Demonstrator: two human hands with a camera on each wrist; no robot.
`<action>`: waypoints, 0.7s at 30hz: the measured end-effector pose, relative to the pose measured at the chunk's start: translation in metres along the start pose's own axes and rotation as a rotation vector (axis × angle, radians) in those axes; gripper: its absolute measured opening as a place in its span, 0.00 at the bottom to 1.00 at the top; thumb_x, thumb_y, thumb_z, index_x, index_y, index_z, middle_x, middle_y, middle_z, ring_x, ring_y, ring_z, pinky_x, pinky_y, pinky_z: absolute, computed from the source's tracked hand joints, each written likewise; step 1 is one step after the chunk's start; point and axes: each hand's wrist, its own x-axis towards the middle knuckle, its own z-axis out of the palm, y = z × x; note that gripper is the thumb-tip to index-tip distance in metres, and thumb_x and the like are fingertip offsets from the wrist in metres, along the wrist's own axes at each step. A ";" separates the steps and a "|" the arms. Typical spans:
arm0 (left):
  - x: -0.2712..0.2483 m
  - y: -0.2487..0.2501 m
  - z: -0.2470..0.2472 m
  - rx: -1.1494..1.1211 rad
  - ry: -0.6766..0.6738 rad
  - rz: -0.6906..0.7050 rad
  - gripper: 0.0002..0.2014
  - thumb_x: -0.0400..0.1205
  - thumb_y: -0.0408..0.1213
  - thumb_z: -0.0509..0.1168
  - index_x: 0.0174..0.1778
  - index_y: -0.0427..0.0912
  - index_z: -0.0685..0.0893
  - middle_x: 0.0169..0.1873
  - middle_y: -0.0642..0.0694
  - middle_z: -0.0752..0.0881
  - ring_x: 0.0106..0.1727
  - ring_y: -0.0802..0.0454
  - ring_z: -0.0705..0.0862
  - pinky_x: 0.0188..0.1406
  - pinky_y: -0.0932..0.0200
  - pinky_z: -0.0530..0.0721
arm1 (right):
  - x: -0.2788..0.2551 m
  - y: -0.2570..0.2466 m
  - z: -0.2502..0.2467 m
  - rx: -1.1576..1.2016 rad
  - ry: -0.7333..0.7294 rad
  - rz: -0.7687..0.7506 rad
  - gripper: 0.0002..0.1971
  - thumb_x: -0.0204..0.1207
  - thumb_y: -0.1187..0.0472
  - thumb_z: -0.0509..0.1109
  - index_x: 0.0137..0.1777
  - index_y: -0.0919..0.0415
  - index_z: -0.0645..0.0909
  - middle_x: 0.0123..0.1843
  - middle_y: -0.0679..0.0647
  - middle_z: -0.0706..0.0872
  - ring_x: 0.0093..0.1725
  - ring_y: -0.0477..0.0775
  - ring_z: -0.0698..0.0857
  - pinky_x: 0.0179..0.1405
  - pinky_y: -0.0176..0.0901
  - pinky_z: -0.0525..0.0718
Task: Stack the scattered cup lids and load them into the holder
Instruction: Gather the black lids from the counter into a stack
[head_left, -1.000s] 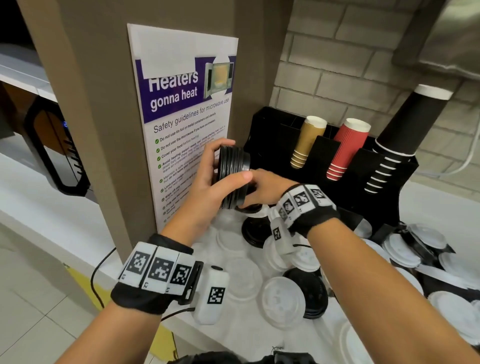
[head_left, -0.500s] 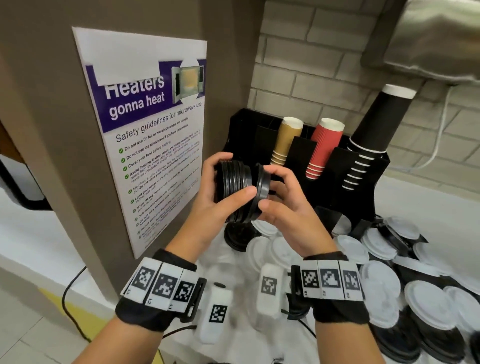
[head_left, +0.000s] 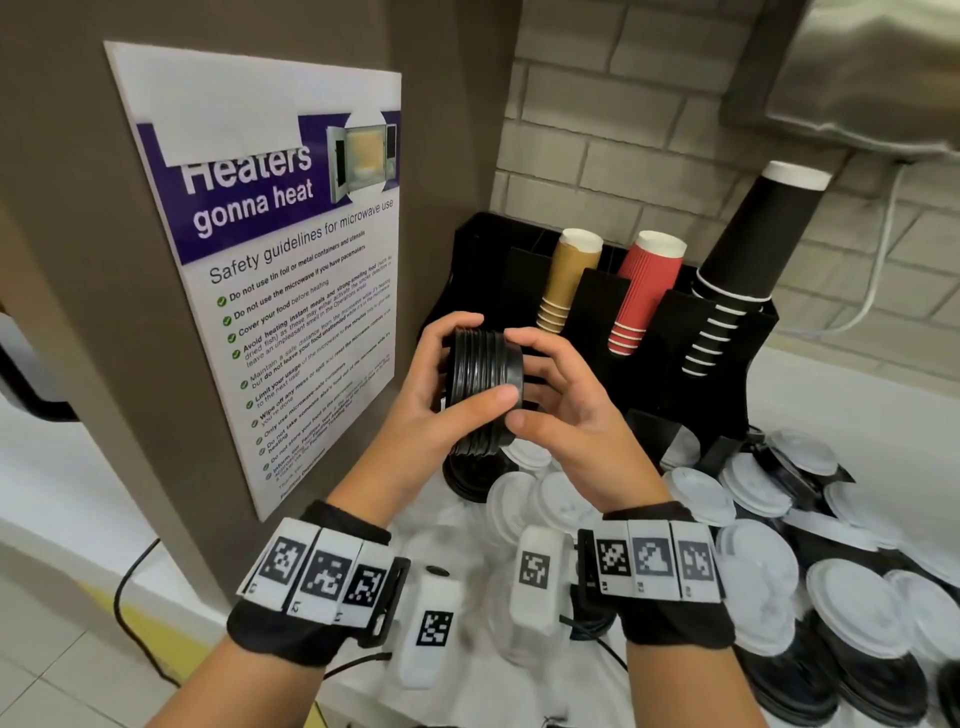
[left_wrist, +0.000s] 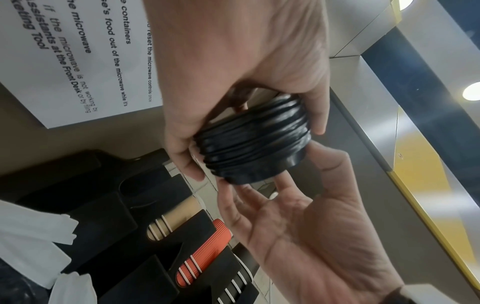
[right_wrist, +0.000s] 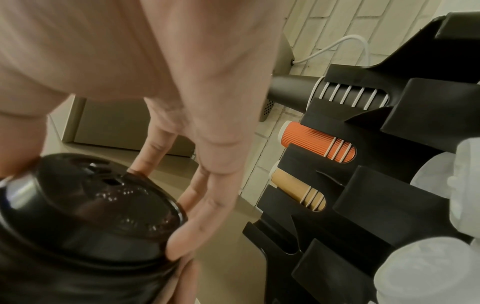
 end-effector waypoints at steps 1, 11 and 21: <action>0.000 -0.001 -0.001 0.002 0.004 -0.001 0.30 0.69 0.47 0.74 0.67 0.59 0.74 0.51 0.60 0.85 0.53 0.58 0.85 0.47 0.61 0.84 | 0.001 0.000 0.000 -0.001 -0.001 0.003 0.30 0.65 0.55 0.75 0.69 0.42 0.75 0.64 0.56 0.82 0.64 0.59 0.82 0.63 0.67 0.82; 0.007 0.004 -0.019 0.002 0.172 0.056 0.29 0.66 0.45 0.76 0.63 0.61 0.77 0.53 0.56 0.81 0.49 0.58 0.85 0.42 0.59 0.84 | 0.032 -0.003 -0.014 -0.285 -0.059 0.051 0.23 0.76 0.61 0.72 0.70 0.46 0.76 0.64 0.49 0.82 0.62 0.46 0.82 0.62 0.42 0.82; 0.003 0.015 -0.026 -0.001 0.181 0.055 0.30 0.65 0.45 0.76 0.64 0.60 0.76 0.56 0.51 0.79 0.49 0.57 0.86 0.40 0.55 0.86 | 0.077 0.075 0.052 -1.804 -0.982 0.083 0.30 0.72 0.42 0.71 0.73 0.50 0.73 0.70 0.55 0.74 0.69 0.61 0.73 0.53 0.53 0.74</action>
